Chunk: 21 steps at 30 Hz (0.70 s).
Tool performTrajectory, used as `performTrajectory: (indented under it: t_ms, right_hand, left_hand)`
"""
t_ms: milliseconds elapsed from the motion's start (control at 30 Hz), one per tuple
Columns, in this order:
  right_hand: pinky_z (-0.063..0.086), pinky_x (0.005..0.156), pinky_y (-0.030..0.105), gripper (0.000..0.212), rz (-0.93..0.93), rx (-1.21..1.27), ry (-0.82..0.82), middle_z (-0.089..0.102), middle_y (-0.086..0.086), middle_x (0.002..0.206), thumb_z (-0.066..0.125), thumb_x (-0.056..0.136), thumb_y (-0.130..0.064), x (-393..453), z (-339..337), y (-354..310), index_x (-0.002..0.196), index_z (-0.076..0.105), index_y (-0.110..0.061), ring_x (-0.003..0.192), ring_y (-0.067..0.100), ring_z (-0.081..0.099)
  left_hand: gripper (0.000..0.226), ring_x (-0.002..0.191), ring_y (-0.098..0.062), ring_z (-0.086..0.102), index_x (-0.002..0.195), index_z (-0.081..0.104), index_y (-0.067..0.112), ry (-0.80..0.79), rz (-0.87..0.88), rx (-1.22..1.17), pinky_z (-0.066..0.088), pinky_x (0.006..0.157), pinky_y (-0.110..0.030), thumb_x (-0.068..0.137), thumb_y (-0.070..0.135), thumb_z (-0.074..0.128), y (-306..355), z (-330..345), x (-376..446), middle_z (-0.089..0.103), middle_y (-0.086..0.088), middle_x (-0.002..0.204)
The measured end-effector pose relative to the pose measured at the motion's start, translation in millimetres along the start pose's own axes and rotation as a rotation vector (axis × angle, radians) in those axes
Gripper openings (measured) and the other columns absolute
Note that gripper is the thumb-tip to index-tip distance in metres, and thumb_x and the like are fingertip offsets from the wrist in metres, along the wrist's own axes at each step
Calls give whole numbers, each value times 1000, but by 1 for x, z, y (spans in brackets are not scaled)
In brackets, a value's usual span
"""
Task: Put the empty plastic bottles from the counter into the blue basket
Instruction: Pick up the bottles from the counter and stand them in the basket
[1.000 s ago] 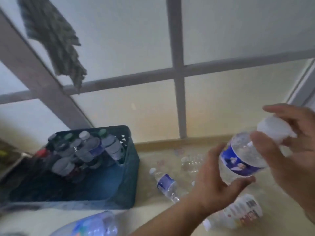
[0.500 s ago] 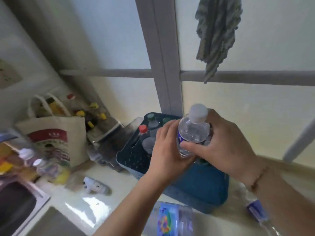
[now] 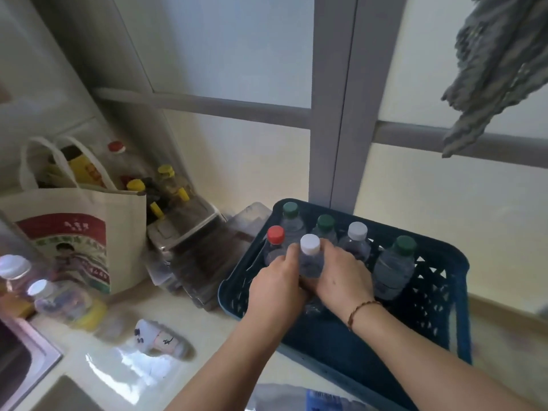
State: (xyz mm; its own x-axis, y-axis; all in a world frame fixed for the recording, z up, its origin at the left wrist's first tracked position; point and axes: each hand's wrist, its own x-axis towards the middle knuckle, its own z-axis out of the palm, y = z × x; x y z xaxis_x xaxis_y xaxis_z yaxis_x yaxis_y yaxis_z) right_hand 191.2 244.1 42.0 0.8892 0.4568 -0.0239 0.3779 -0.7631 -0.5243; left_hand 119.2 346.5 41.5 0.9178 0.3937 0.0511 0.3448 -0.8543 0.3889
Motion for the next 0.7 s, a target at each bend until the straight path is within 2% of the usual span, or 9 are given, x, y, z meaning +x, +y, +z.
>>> performTrajectory:
  t_ms: [100, 167, 300, 433, 533, 600, 700]
  right_hand:
    - [54, 78, 41, 55, 13, 38, -2, 55, -1, 123, 75, 77, -39, 6, 11, 3, 125, 50, -30, 102, 33, 63]
    - [54, 78, 43, 55, 14, 41, -6, 50, 2, 124, 76, 78, -35, 10, 19, 5, 125, 50, -26, 102, 34, 63]
    - [56, 74, 45, 48, -15, -5, 42, 47, 4, 125, 69, 86, -24, 12, 32, 11, 127, 45, -25, 96, 33, 66]
    - [55, 70, 45, 64, -59, -40, 32, 49, 9, 132, 67, 87, -22, 8, 28, 13, 136, 25, -27, 99, 38, 64]
    - [51, 63, 40, 72, -34, -137, -7, 63, 10, 116, 70, 84, -28, 4, 21, 15, 136, 20, -24, 95, 36, 66]
    - [51, 60, 39, 62, -20, -210, -35, 67, 10, 105, 69, 84, -25, 3, 16, 17, 131, 29, -18, 92, 33, 67]
    - [54, 62, 40, 44, -16, -227, -80, 67, 11, 103, 68, 86, -25, 0, 8, 21, 119, 40, -15, 90, 32, 66]
  left_hand:
    - [50, 88, -32, 66, 127, 41, 21, -41, 6, 42, 45, 59, -36, 83, 16, 64, -1, 1, 6, 65, -3, 103]
    - [49, 88, -32, 66, 127, 42, 21, -60, 10, 43, 40, 59, -34, 83, 16, 64, -1, 1, 8, 65, -3, 103]
    - [53, 91, -32, 66, 129, 42, 20, -96, 18, 37, 45, 62, -35, 83, 16, 66, -2, 3, 8, 64, -5, 108]
    - [62, 94, -29, 67, 137, 41, 23, -88, 26, 1, 50, 66, -35, 81, 17, 67, -3, 4, 8, 66, -3, 113]
    - [63, 97, -28, 66, 138, 43, 27, -82, 28, -34, 54, 71, -37, 80, 21, 68, -7, 4, 3, 68, -1, 111]
    - [58, 100, -28, 66, 134, 48, 25, -46, 27, -43, 56, 77, -39, 80, 21, 69, -8, 1, -2, 70, -2, 109]
    - [52, 98, -27, 68, 131, 57, 24, 70, 52, -44, 57, 79, -38, 82, 19, 72, -5, -10, -15, 71, -2, 111]
